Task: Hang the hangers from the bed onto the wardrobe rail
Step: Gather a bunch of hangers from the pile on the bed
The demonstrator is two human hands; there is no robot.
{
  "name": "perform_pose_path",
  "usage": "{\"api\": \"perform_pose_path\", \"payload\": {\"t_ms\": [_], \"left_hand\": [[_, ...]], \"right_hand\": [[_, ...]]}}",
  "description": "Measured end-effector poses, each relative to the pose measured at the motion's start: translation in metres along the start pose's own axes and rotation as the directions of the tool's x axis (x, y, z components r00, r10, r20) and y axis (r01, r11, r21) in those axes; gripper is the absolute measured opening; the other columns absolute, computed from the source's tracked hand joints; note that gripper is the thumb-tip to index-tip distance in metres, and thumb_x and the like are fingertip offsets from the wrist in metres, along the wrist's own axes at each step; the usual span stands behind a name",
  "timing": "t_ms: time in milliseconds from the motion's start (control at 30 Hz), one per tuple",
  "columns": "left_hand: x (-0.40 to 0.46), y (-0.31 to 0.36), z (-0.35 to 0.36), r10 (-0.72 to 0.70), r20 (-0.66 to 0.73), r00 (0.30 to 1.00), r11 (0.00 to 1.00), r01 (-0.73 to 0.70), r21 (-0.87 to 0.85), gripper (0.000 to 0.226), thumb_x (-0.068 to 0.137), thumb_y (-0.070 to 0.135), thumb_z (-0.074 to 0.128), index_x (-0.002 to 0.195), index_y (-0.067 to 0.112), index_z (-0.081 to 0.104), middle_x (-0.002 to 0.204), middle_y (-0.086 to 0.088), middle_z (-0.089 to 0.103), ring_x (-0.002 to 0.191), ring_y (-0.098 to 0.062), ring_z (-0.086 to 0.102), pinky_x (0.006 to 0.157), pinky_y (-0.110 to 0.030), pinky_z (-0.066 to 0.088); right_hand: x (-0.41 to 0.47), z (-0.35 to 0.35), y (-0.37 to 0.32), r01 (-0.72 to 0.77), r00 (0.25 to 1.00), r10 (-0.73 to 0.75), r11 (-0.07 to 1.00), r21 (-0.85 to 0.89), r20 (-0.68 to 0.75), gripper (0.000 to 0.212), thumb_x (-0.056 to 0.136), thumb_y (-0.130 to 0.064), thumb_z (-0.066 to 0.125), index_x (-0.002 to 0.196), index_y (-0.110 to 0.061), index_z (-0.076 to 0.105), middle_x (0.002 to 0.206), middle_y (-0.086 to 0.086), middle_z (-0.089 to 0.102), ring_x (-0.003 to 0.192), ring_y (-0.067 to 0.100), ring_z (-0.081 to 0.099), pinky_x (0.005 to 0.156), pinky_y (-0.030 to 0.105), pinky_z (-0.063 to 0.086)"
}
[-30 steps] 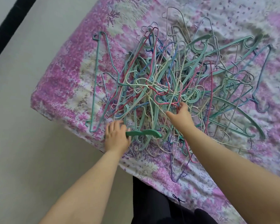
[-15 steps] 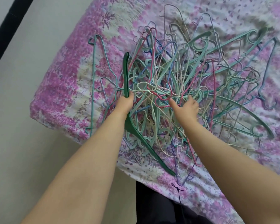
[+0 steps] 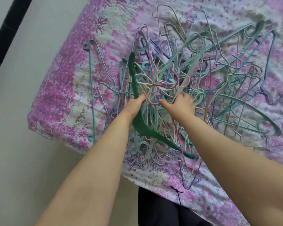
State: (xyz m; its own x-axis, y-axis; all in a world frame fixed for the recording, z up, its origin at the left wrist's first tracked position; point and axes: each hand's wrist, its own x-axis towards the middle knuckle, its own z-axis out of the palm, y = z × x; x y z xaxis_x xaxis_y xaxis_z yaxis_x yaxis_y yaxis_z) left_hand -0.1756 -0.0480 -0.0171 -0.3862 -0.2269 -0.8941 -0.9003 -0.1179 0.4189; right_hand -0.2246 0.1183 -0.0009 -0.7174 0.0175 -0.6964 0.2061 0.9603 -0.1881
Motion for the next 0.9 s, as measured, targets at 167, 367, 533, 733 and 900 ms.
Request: {"api": "perform_pose_path", "payload": {"t_ms": [167,367,533,733,900], "left_hand": [[-0.008,-0.011,0.019,-0.066,0.165,0.984,0.982,0.093,-0.165,0.106,0.05,0.092,0.056,0.137,0.03,0.052,0.139,-0.003,0.052,0.124,-0.026,0.052,0.104,-0.048,0.042],[-0.052,-0.011,0.033,0.031,0.159,0.987,0.997,-0.021,-0.068,0.109,0.036,0.09,0.066,0.123,0.025,0.064,0.134,-0.003,0.056,0.122,-0.024,0.053,0.108,-0.044,0.039],[-0.095,-0.017,0.015,0.13,0.233,0.964,0.964,-0.068,-0.258,0.067,0.072,0.072,0.059,0.113,0.02,0.071,0.102,-0.008,0.073,0.09,-0.022,0.069,0.08,-0.035,0.055],[-0.161,-0.029,0.007,0.296,0.226,0.928,0.843,-0.143,-0.518,0.097,0.054,0.073,0.074,0.121,0.004,0.064,0.101,-0.017,0.069,0.084,-0.028,0.068,0.078,-0.041,0.058],[-0.225,-0.033,0.015,0.383,0.171,0.908,0.756,-0.202,-0.623,0.043,0.081,0.046,0.064,0.103,0.01,0.074,0.096,-0.017,0.069,0.075,-0.024,0.069,0.073,-0.037,0.058]], "right_hand": [[0.0,-0.005,-0.002,-0.122,0.985,0.072,0.932,0.34,0.157,0.104,0.072,-0.075,0.056,0.144,-0.008,0.022,0.14,0.01,0.047,0.129,0.035,0.045,0.11,0.049,0.028],[-0.029,-0.016,0.005,-0.11,0.976,-0.017,0.819,0.564,0.216,0.036,0.086,-0.046,0.062,0.082,-0.011,0.056,0.071,-0.001,0.051,0.062,0.012,0.048,0.053,0.026,0.036],[-0.077,-0.032,0.005,0.073,0.97,-0.194,0.81,0.582,0.148,0.049,0.086,-0.053,0.059,0.102,-0.007,0.061,0.097,0.012,0.069,0.092,0.026,0.064,0.083,0.038,0.05],[-0.141,-0.079,-0.001,0.237,0.93,-0.354,0.785,0.572,0.101,0.06,0.089,-0.048,0.057,0.138,-0.016,0.043,0.12,0.001,0.06,0.107,0.018,0.059,0.095,0.035,0.046],[-0.197,-0.118,0.004,0.352,0.886,-0.457,0.775,0.525,0.081,0.061,0.091,-0.045,0.056,0.141,-0.014,0.04,0.122,0.001,0.057,0.103,0.018,0.057,0.089,0.032,0.046]]}}
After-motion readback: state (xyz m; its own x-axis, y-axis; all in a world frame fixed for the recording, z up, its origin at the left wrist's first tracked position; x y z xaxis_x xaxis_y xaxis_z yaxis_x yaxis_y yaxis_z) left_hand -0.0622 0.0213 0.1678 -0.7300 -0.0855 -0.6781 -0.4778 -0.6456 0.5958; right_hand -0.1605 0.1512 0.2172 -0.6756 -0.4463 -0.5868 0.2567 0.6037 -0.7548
